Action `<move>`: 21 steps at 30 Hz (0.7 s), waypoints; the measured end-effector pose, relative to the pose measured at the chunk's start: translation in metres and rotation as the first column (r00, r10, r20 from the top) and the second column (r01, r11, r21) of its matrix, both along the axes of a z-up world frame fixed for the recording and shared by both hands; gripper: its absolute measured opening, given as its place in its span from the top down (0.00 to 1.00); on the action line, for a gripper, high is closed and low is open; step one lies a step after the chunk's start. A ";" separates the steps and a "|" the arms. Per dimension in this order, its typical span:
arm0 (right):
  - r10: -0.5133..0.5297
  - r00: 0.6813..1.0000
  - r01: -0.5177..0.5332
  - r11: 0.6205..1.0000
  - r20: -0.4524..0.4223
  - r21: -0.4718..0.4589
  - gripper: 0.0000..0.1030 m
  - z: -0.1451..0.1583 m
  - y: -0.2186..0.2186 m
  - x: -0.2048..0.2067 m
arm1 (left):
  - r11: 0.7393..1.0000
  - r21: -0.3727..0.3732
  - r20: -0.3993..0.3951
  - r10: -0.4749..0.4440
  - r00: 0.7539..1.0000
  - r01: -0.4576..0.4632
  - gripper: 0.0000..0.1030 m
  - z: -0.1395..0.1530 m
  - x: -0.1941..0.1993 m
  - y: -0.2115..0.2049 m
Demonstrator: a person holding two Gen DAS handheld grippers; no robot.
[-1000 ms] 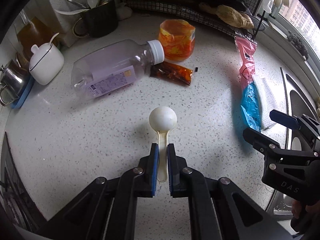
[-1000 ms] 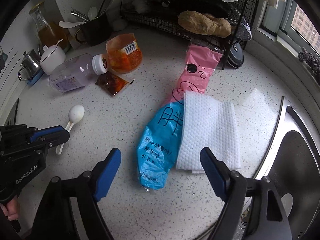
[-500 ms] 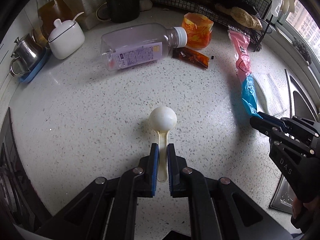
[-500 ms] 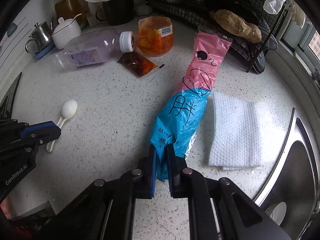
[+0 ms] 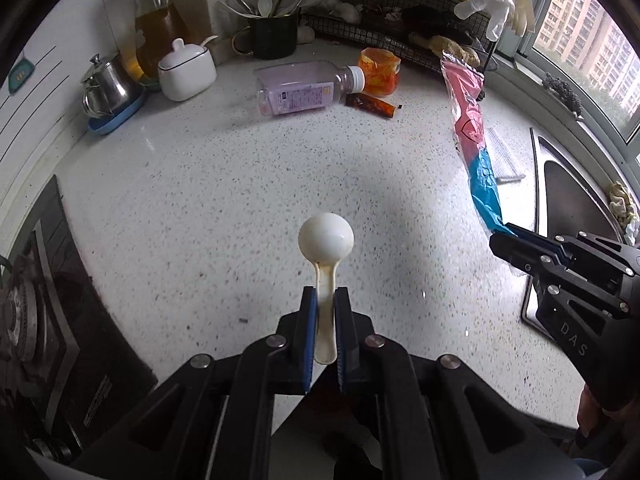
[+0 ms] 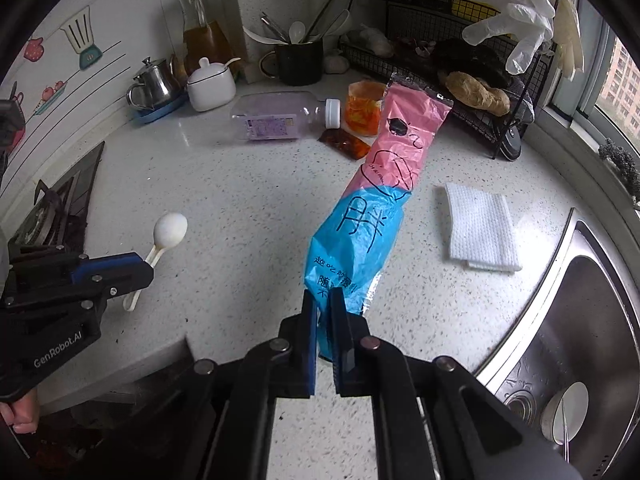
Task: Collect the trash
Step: 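Carry the spoon and bag down to the red bin with both tools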
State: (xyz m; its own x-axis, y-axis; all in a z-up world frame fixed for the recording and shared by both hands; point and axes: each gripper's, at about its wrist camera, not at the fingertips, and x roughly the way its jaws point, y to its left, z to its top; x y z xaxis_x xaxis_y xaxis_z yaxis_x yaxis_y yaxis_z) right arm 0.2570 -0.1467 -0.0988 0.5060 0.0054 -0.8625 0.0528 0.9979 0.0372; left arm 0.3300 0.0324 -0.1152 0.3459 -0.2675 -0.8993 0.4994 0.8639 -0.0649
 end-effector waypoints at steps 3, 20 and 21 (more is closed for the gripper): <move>0.014 1.000 -0.014 1.000 0.006 0.007 0.95 0.001 0.021 -0.028 | 1.000 0.001 0.008 0.013 1.000 -0.013 0.92 0.003 -0.031 0.026; 0.242 0.957 -0.234 0.970 -0.159 0.066 0.95 -0.067 0.114 -0.149 | 0.990 0.037 -0.173 0.142 0.975 -0.138 0.92 -0.083 -0.186 0.131; 0.253 0.951 -0.244 0.967 -0.178 0.074 0.95 -0.077 0.117 -0.152 | 0.989 0.042 -0.185 0.149 0.971 -0.144 0.92 -0.092 -0.192 0.134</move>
State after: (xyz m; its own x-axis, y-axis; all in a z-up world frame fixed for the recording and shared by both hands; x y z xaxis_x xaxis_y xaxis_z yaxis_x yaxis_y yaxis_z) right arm 0.1048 -0.0295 -0.1757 0.3146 0.1570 -0.9362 -0.1860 0.9773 0.1014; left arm 0.1384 0.1662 -0.2070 0.2046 -0.1997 -0.9583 0.3486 0.9296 -0.1193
